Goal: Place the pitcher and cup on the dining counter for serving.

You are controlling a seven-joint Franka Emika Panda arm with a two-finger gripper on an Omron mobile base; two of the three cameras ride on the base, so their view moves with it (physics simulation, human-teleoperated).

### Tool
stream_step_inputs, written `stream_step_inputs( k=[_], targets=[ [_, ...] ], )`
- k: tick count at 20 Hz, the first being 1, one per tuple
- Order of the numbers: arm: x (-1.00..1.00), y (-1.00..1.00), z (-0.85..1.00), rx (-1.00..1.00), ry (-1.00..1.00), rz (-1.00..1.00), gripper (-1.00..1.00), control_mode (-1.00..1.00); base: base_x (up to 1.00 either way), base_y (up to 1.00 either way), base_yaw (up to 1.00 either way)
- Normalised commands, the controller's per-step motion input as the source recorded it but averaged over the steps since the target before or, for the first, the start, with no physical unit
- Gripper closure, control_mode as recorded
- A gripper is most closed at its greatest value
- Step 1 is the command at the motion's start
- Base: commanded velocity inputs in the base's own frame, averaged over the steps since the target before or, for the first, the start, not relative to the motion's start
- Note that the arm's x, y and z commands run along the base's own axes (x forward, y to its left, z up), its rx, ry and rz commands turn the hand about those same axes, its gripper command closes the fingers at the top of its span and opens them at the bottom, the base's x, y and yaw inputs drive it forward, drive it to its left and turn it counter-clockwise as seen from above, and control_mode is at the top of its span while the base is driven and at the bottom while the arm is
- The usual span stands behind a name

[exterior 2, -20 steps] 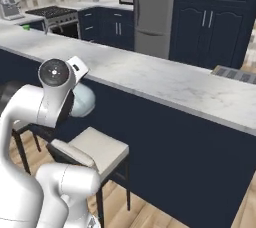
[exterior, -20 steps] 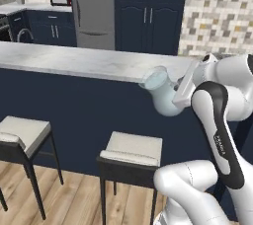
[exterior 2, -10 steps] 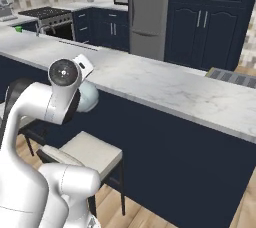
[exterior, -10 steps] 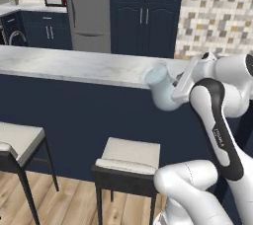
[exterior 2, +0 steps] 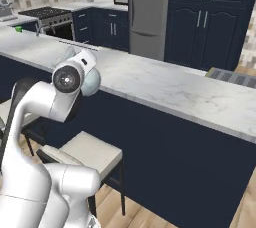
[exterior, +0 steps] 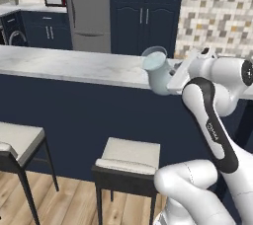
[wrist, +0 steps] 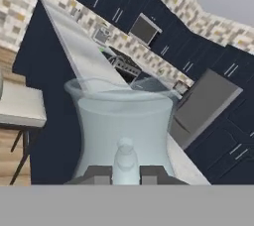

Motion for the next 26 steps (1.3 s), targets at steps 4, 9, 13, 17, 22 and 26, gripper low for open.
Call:
stream_step_inputs(
  k=[4, 9, 13, 17, 22, 26],
  targets=[
    [0.61, -0.01, 0.24, 0.18, 0.09, -0.05, 1.00, -1.00, 0.00, 0.00, 0.00],
    [0.54, -0.20, 0.09, 0.26, 0.11, -0.04, 1.00, -1.00, 0.00, 0.00, 0.00],
    [0.47, -0.41, 0.00, 0.36, 0.10, 0.00, 1.00, -1.00, 0.00, 0.00, 0.00],
    [0.52, -0.32, 0.00, 0.38, 0.03, 0.00, 1.00, -1.00, 0.00, 0.00, 0.00],
    [0.69, -0.20, 0.00, 0.26, 0.00, 0.00, 1.00, -1.00, 0.00, 0.00, 0.00],
    [0.68, -0.03, 0.00, 0.06, -0.01, -0.02, 1.00, -1.00, 0.00, 0.00, 0.00]
  ],
)
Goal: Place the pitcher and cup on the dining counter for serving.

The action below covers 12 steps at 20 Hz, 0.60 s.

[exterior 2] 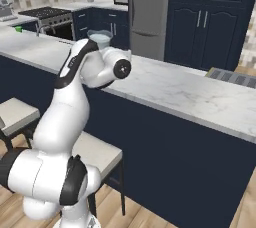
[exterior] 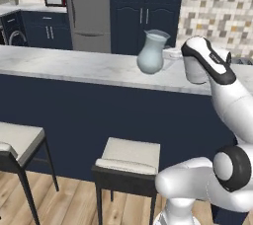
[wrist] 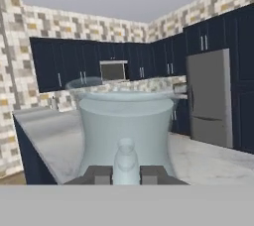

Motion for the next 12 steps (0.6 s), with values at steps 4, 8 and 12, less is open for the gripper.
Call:
stream_step_inputs(
  k=[4, 8, 12],
  targets=[
    [0.46, 0.00, 0.00, -0.02, -0.01, -0.07, 1.00, -1.00, 0.00, 0.00, 0.00],
    [0.39, 0.00, 0.00, -0.11, 0.00, -0.06, 1.00, -1.00, 0.00, 0.00, 0.00],
    [0.37, 0.00, -0.03, -0.13, 0.00, -0.04, 1.00, -1.00, 0.00, 0.00, 0.00]
  ],
)
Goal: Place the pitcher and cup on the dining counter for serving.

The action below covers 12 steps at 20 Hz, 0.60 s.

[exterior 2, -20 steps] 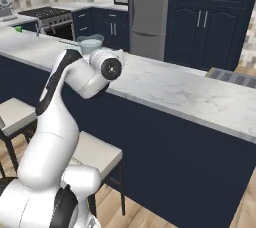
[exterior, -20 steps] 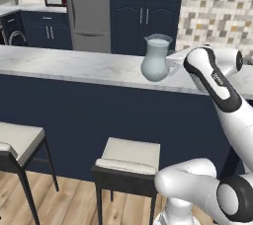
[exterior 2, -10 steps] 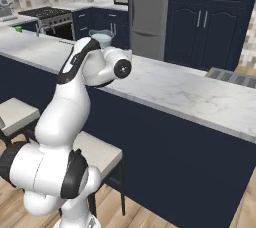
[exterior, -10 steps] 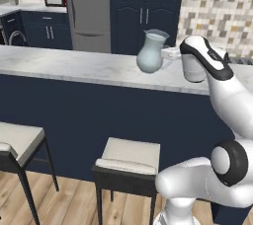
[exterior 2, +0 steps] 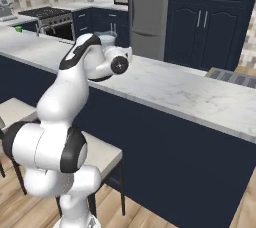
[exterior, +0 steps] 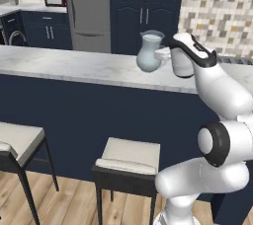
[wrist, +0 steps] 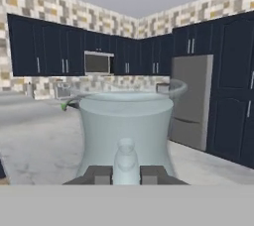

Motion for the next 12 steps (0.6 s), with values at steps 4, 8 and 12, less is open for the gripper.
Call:
stream_step_inputs(
  k=[4, 8, 12],
  targets=[
    [0.32, 0.00, -0.20, -0.11, 0.00, -0.02, 1.00, -1.00, 0.00, 0.00, 0.00],
    [0.27, 0.00, -0.36, -0.06, 0.00, 0.00, 1.00, -1.00, 0.00, 0.00, 0.00],
    [0.25, 0.00, -0.44, -0.01, 0.00, 0.00, 1.00, -1.00, 0.00, 0.00, 0.00]
  ],
)
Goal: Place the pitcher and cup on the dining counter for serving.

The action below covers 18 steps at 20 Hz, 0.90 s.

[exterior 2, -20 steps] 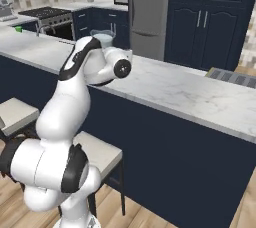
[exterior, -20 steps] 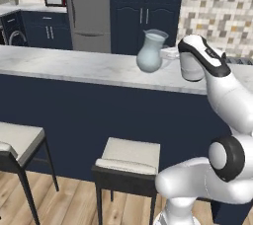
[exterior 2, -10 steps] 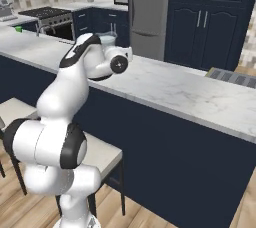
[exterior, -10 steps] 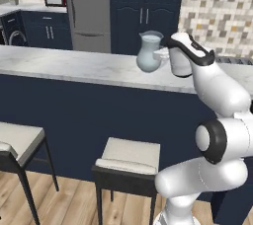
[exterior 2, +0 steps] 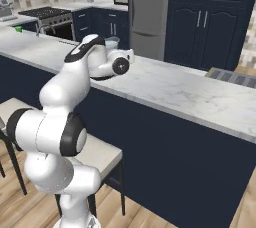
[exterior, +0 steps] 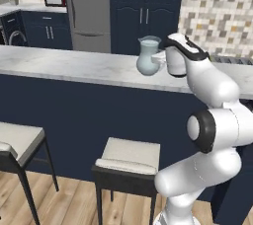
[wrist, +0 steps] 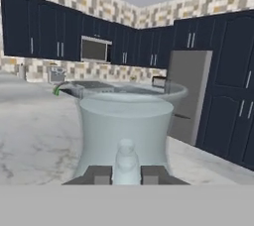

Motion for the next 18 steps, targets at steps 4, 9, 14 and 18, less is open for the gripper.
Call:
stream_step_inputs(
  k=[4, 9, 14, 18],
  targets=[
    [0.31, -0.04, -0.42, 0.00, 0.00, 0.00, 1.00, -1.00, 0.00, 0.00, 0.00],
    [0.29, -0.02, -0.42, 0.00, -0.02, 0.00, -1.00, -1.00, 0.00, 0.00, 0.00],
    [-0.05, 0.00, -0.22, -0.02, -0.02, 0.00, -1.00, -1.00, 0.00, 0.00, 0.00],
    [-0.24, 0.00, 0.01, -0.01, -0.01, 0.00, -1.00, -1.00, 0.00, 0.00, 0.00]
  ],
)
